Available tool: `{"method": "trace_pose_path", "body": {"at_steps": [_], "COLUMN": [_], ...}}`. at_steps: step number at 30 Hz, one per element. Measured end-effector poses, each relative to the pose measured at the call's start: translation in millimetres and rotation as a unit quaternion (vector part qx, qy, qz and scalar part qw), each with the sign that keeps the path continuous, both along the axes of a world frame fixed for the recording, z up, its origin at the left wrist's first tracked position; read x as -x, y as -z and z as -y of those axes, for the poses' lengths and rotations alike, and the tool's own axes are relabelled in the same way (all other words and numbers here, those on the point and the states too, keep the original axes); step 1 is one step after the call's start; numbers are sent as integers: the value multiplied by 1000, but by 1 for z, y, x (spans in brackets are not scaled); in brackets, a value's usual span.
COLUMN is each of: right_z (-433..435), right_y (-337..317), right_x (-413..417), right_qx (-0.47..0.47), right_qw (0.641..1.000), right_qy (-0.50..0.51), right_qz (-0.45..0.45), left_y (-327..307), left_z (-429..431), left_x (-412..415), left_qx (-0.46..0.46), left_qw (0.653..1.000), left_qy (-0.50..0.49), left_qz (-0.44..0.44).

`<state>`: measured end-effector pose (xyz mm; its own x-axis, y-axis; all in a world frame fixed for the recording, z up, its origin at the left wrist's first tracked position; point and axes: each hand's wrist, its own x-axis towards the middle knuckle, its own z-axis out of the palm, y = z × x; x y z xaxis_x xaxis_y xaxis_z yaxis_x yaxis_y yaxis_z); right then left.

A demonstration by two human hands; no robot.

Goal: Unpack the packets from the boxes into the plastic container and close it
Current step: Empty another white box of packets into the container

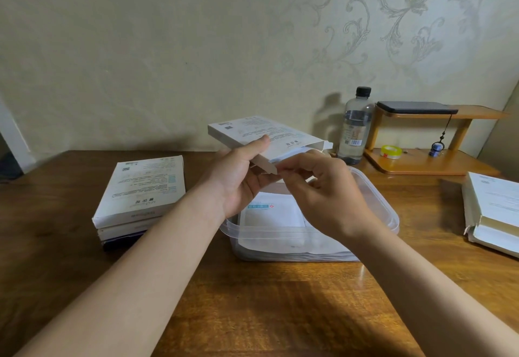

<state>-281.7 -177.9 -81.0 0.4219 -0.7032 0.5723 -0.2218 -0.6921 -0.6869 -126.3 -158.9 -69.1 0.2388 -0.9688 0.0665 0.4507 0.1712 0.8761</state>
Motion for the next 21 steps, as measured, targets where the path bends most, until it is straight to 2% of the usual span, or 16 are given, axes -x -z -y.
{"method": "trace_pose_path", "body": {"at_steps": [6,9,16,18,21], "right_z": [0,-4,-3,-2,6], "right_y": [0,-2,2,-2,-17], "right_x": [-4,-11,-38,-40,-32], "right_qx": [49,42,92,113,145], "right_qw": [998,998,976,975,985], "right_qy": [34,53,198,189,86], "right_qz": [-21,-13,23,11,-45], "left_y": [2,1,-5,-7,-10], "left_z": [1,1,-1,-1,-2], "left_x": [1,1,1,-1,-5], "left_qx": [-6,-5,-6,-6,-1], "left_qw": [999,999,1000,1000,998], "left_qy": [-2,-5,9,17,21], "left_qz": [34,32,-8,-14,-59]}}
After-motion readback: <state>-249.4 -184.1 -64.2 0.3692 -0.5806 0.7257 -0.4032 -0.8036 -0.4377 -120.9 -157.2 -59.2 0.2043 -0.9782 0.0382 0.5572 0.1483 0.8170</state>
